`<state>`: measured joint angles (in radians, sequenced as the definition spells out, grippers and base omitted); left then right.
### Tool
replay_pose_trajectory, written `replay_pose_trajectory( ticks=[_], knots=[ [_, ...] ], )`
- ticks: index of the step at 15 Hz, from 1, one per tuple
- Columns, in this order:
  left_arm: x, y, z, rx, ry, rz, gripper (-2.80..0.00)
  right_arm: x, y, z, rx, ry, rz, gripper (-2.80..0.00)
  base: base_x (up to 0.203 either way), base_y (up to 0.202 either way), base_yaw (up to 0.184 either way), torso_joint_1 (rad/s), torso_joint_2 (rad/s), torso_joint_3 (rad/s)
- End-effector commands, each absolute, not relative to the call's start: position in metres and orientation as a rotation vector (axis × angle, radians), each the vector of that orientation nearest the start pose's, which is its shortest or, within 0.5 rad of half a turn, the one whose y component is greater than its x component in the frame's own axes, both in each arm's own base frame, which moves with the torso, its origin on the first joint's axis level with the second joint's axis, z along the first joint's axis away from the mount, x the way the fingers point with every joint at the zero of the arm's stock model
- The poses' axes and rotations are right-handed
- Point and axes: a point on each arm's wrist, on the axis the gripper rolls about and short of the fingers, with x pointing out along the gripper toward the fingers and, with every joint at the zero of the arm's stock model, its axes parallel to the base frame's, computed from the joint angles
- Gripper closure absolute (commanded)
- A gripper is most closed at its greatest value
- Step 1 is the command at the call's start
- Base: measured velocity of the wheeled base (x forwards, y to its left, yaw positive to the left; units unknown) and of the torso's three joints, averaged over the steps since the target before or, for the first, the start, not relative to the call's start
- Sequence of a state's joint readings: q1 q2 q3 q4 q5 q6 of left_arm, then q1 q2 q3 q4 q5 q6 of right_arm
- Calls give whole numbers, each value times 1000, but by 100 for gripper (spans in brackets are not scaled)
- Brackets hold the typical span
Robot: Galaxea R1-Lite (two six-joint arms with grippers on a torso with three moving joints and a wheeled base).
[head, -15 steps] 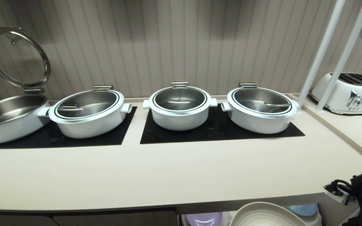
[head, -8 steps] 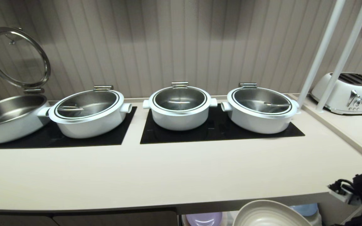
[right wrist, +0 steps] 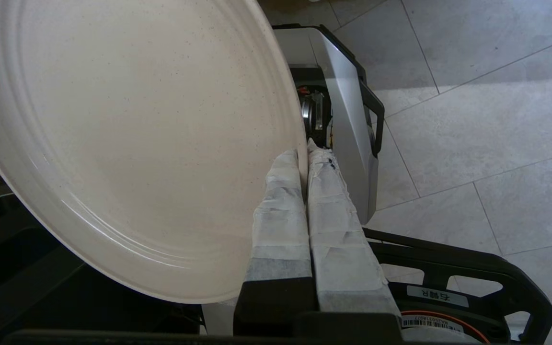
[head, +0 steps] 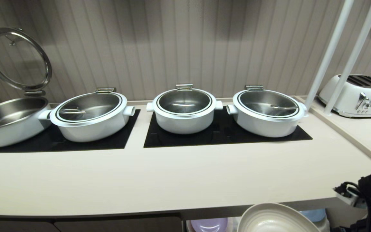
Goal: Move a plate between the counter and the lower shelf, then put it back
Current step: Put the plate in the cupboard
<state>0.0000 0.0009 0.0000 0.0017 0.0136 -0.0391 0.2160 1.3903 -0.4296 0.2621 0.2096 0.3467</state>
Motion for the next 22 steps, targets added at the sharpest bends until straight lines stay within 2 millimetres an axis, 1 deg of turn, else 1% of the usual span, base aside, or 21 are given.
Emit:
replay_pose_trajectory(
  ticks=[1,10,22],
  knots=[
    [-23,0,75,-41,3,14,0,142,36,97,296,1291,152,0,0,0,0,0,0,0],
    [-23,0,75,-41,3,14,0,145,37,94,296,1294,154,0,0,-9,3,7,0,1],
    [-23,0,75,-41,3,14,0,141,36,89,296,1310,148,0,0,-187,3,1,3,3]
  ],
)
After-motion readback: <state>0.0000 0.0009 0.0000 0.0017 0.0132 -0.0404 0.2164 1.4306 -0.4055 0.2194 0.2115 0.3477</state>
